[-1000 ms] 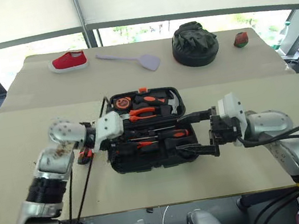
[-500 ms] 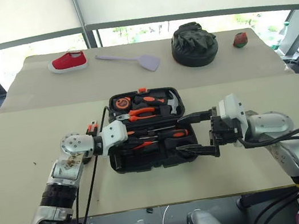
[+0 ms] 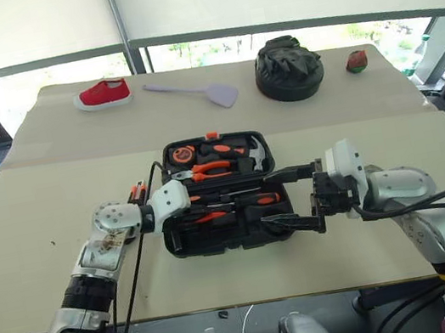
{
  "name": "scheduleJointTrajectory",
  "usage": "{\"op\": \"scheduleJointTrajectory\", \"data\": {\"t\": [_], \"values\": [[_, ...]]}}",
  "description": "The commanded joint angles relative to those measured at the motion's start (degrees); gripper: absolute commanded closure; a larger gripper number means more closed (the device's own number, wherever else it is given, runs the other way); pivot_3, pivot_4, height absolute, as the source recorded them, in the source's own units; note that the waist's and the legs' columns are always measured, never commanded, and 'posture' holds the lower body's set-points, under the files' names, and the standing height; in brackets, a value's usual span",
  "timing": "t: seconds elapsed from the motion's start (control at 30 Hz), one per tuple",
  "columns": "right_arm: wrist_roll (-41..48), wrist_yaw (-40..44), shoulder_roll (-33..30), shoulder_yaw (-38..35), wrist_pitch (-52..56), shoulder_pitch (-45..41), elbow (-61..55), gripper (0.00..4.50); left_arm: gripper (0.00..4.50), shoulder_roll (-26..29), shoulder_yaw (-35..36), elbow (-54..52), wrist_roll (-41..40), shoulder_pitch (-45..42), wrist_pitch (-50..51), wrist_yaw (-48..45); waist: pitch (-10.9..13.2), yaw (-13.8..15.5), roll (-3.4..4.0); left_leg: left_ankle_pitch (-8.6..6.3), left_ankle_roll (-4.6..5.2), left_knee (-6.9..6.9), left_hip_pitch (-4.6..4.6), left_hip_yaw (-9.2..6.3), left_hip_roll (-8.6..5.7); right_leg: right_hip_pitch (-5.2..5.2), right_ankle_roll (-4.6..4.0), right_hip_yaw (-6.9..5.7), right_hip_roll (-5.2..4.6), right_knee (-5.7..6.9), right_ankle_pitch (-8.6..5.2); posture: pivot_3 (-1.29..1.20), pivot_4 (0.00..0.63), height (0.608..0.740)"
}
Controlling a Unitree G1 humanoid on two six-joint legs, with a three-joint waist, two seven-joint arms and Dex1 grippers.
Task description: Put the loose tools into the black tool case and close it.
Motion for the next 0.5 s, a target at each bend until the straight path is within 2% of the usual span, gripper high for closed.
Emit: {"op": "scheduleJointTrajectory", "data": {"t": [0.03, 0.13, 0.2, 0.3, 0.37, 0.43, 0.5], "values": [[0.68, -0.87, 0.56, -1.62, -0.83, -0.36, -1.47, 0.0, 4.45, 0.93, 1.22, -0.53, 0.17, 3.71, -2.19, 1.44, -0.05, -0.12, 0.08, 0.0, 0.0, -0.02, 0.01, 0.01, 0.0, 0.0, 0.0, 0.02, 0.0, 0.0, 0.0, 0.0, 0.15, 0.74], [1.03, -0.5, 0.96, -2.69, -2.1, 0.27, -0.11, 0.0, 4.45, 0.35, 9.72, -7.18, -7.6, 5.99, -2.75, 4.12, -0.05, -0.56, 0.09, 0.0, 0.0, -0.06, -0.01, 0.03, 0.05, -0.08, -0.01, 0.05, 0.0, 0.0, 0.0, 0.0, 0.15, 0.74], [1.16, 0.11, 1.16, -3.57, -3.35, 1.05, 0.73, 0.0, 4.45, 1.14, 14.52, -12.49, -12.56, 8.76, 1.94, 5.77, -0.04, -0.65, 0.09, 0.0, 0.0, -0.08, -0.13, 0.01, 0.08, -0.2, -0.01, 0.04, -0.02, 0.02, 0.0, 0.0, 0.15, 0.74], [-0.08, 1.21, 2.45, -5.21, -9.2, 2.34, 3.59, 0.0, 3.74, 4.01, 24.18, -19.68, -17.41, 17.75, 4.16, 7.74, -0.04, -0.93, 0.09, 0.0, 0.0, -0.08, -0.17, -0.02, 0.08, -0.21, -0.01, 0.0, -0.07, 0.0, 0.01, 0.0, 0.15, 0.74], [-0.6, 1.63, 3.36, -6.14, -12.38, 2.77, 5.53, 0.0, 3.04, 4.87, 30.87, -22.7, -19.45, 24.32, 6.51, 10.8, -0.02, -1.32, 0.12, -0.04, 0.03, -0.18, -0.06, 0.0, 0.09, -0.15, -0.01, 0.05, -0.12, -0.03, 0.0, 0.0, 0.15, 0.74], [-1.92, 2.44, 3.49, -6.4, -15.7, 3.15, 7.16, 0.0, 2.38, 5.32, 36.08, -24.22, -20.17, 30.3, 7.24, 12.58, -0.01, -1.4, 0.14, -0.04, 0.03, -0.22, -0.03, 0.02, 0.09, -0.16, 0.0, 0.05, -0.14, -0.07, 0.0, 0.0, 0.15, 0.74], [-2.67, 3.68, 3.5, -6.5, -18.5, 3.69, 8.95, 0.0, 1.7, 4.69, 45.01, -22.14, -19.39, 39.19, 6.93, 15.3, -0.01, -1.4, 0.14, -0.05, 0.02, -0.22, -0.03, 0.03, 0.08, -0.16, 0.0, 0.03, -0.15, -0.07, -0.01, 0.0, 0.15, 0.74]]}}
